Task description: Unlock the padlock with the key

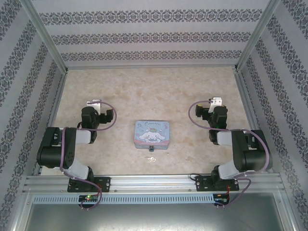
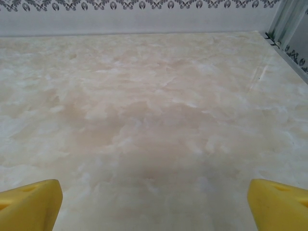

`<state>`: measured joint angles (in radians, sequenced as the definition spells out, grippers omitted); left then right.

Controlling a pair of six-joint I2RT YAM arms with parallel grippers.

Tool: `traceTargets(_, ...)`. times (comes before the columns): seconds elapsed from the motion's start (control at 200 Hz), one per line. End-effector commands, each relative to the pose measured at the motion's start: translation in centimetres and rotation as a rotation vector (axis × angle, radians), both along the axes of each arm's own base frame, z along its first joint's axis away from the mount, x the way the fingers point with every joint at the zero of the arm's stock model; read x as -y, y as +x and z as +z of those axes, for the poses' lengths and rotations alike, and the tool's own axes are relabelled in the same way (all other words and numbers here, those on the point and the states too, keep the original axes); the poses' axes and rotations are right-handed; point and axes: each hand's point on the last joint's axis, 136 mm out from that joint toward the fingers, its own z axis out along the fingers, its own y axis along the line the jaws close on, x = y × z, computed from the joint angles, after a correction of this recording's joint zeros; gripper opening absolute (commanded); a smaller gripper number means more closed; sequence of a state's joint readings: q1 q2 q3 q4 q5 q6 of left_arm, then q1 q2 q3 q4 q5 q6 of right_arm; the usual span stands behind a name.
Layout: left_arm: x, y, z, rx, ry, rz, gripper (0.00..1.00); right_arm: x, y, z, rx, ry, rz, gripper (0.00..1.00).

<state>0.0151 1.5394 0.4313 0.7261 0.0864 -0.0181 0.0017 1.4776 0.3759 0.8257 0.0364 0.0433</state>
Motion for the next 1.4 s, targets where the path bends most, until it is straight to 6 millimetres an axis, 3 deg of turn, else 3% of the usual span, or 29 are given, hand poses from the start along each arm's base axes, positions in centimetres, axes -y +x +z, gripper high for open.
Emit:
traceTargets(0.0, -0.3, 0.8, 2.9, 0.023, 0.010, -0.001, 1.00, 0.7, 0.2, 2.9, 0.020, 0.022, -0.045, 0.98)
traceTargets(0.235, -0.9, 0.6, 6.1, -0.125, -0.120, 0.117, 1.00, 1.3, -1.2, 3.6, -0.205, 0.184, -0.155, 0.98)
traceTargets(0.34, 0.0, 0.0, 7.4, -0.195, -0.260, 0.170, 1.00, -1.7, -1.4, 3.8, -0.288, 0.316, -0.037, 0.98)
traceTargets(0.535, 4.8, -2.6, 8.3, -0.278, -0.464, 0.092, 1.00, -7.1, -3.7, 4.0, -0.408, 0.497, 0.110, 0.98)
traceTargets(0.769, 12.3, -7.3, 7.9, -0.374, -0.605, -0.132, 1.00, -14.1, -9.2, 2.8, -0.551, 0.555, 0.262, 0.90)
traceTargets(0.884, 14.6, -9.5, 7.9, -0.396, -0.616, -0.199, 0.99, -16.6, -12.0, 1.9, -0.596, 0.561, 0.308, 0.85)
traceTargets(1.094, 17.3, -11.5, 6.6, -0.448, -0.658, -0.268, 0.99, -18.4, -14.9, 0.3, -0.621, 0.582, 0.311, 0.75)
traceTargets(1.394, 20.6, -12.7, 4.5, -0.509, -0.699, -0.336, 0.98, -20.8, -15.0, -0.5, -0.648, 0.583, 0.328, 0.66)
